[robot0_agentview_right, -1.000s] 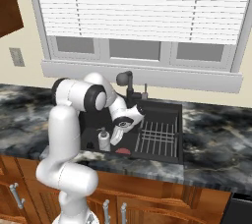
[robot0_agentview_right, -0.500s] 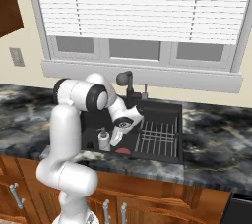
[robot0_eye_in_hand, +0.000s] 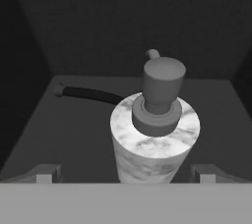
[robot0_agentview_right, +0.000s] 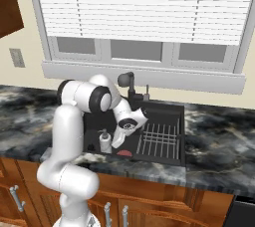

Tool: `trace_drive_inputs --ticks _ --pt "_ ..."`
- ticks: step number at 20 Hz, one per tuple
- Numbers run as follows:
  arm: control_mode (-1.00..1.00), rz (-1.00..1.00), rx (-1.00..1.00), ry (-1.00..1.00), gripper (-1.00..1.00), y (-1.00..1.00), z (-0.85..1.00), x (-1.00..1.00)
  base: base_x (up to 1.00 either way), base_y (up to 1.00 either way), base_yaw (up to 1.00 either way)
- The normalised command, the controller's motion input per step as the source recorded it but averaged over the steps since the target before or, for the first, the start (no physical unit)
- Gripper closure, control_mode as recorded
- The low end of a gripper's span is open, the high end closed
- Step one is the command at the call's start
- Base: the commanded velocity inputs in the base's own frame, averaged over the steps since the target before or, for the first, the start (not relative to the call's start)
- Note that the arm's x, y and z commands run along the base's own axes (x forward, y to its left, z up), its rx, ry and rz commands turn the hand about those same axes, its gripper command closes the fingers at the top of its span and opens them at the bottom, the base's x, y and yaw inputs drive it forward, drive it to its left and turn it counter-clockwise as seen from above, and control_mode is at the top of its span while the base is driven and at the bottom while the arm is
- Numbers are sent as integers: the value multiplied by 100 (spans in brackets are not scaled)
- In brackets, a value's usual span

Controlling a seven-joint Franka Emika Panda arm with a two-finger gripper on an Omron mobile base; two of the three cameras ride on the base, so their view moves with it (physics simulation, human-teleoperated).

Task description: Pick up the dish brush and soap dispenser from the sink, and place them back in the cabinet, and close the cabinet door.

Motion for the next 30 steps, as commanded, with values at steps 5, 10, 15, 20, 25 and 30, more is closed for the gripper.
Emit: trace_drive_inputs --ticks 5,10,15,20,25,30 --pt "-100 1 6 4 -100 0 0 0 0 0 0" --pt "-100 1 3 2 -100 0 0 0 0 0 0" --pt "-100 1 1 1 -100 5 -2 0 0 0 0" --pt "-100 0 0 0 -100 14 -6 0 0 0 0" --pt "-100 0 0 0 -100 12 -3 0 0 0 0" --pt "-100 0 0 0 -100 10 -2 0 0 0 0"
